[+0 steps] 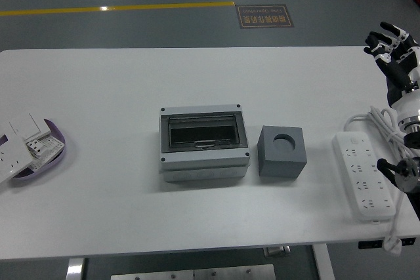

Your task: Pick up the cylinder from the cube,place it in the box,flap close box

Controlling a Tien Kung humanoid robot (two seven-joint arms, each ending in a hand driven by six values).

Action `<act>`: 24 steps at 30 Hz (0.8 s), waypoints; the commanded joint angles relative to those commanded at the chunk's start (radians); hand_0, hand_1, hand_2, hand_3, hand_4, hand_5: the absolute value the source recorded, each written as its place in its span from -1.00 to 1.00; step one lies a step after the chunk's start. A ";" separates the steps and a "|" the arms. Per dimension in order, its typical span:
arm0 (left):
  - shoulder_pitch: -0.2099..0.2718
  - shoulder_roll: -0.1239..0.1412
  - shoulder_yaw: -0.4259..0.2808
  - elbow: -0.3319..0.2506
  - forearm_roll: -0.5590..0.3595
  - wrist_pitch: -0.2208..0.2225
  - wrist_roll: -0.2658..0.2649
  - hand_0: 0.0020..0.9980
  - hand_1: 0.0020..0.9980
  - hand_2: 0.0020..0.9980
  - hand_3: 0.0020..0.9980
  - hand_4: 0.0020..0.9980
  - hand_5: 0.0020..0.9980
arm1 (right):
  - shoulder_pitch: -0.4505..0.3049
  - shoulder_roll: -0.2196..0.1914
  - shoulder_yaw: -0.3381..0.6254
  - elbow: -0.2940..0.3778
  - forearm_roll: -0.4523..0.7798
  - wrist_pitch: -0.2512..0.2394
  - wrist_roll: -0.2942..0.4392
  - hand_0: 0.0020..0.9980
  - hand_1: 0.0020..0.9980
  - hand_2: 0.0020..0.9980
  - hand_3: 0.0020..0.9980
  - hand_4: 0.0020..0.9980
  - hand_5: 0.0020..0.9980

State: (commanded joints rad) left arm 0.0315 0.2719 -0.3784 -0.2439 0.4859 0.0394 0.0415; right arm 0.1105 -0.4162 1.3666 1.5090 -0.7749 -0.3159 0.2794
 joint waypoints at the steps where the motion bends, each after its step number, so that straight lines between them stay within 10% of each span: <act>1: 0.000 0.000 -0.001 0.000 0.000 0.000 0.000 0.19 0.25 0.24 0.27 0.38 -0.56 | -0.001 0.000 0.001 0.000 0.001 0.000 0.001 0.32 0.28 0.26 0.29 0.64 -0.57; 24: -0.012 -0.006 0.009 0.002 -0.015 -0.002 0.001 0.19 0.25 0.24 0.27 0.38 -0.57 | -0.013 0.011 0.019 -0.008 0.005 -0.008 0.004 0.32 0.26 0.25 0.27 0.62 -0.55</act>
State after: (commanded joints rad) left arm 0.0199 0.2657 -0.3692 -0.2418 0.4707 0.0376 0.0421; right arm 0.0974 -0.4051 1.3855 1.5006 -0.7699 -0.3235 0.2836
